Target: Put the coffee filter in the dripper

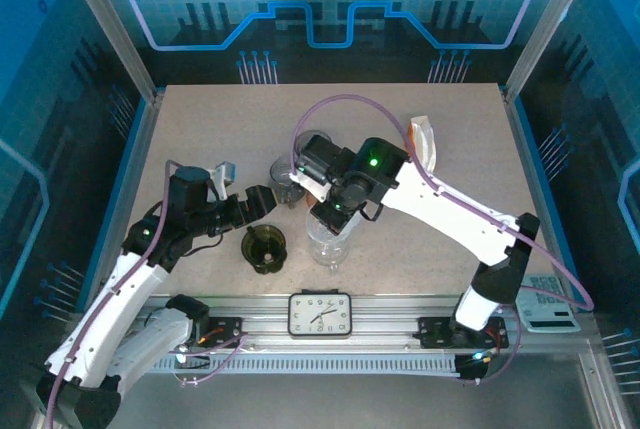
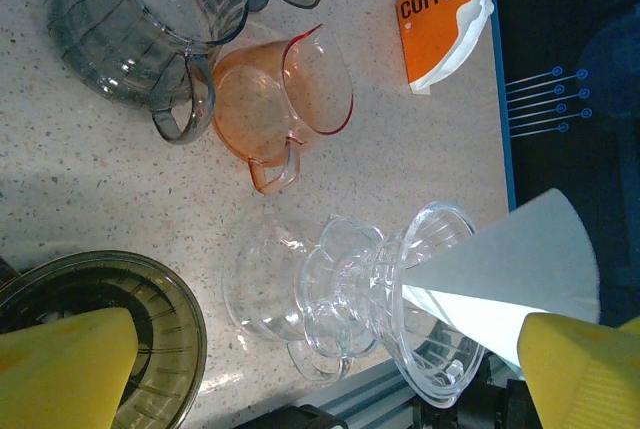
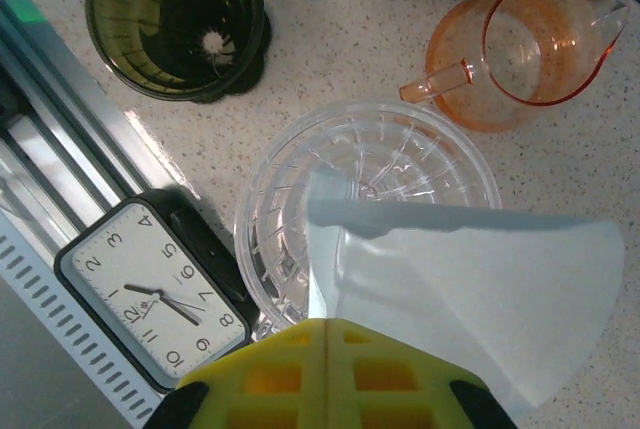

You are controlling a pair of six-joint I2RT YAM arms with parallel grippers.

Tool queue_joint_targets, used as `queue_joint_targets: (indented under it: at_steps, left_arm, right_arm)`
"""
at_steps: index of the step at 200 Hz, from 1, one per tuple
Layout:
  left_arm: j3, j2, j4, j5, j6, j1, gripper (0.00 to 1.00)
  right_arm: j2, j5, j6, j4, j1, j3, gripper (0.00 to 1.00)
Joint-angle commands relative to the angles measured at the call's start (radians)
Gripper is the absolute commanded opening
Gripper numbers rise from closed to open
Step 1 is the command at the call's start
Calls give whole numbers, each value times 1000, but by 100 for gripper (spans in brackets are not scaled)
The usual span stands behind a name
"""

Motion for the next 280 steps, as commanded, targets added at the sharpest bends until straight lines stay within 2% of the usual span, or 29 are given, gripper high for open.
queue_joint_targets:
  at_steps: [1,167,178,193,211,225,257,280]
  left_arm:
    - [31,-12,-17,5,36,-5,99]
    - [8,-22,-1,9,14,-6,99]
    - [9,-23,-1,11,13,-6,99]
    - [10,-21,1,15,12,-6,99]
    - [7,-18,15,31,9,-6,99]
    - [6,-9,33,54,2,-6,97]
    - [34,40,66,110,3,-15,89]
    - [65,80,81,95,20,-72,87]
  right_arm:
    - [35,4,-20,-34,21,40,0]
    - [15,-84,39,194,9,-210,0]
    - [9,-85,43,201,7,-219,4]
    - [-8,-85,46,205,7,-220,14]
    - [-43,-74,50,218,7,-224,32]
    - [-77,-65,57,233,7,-232,42]
    - [-154,-44,91,274,-8,-267,50]
    - [-235,-26,135,332,-57,-339,52]
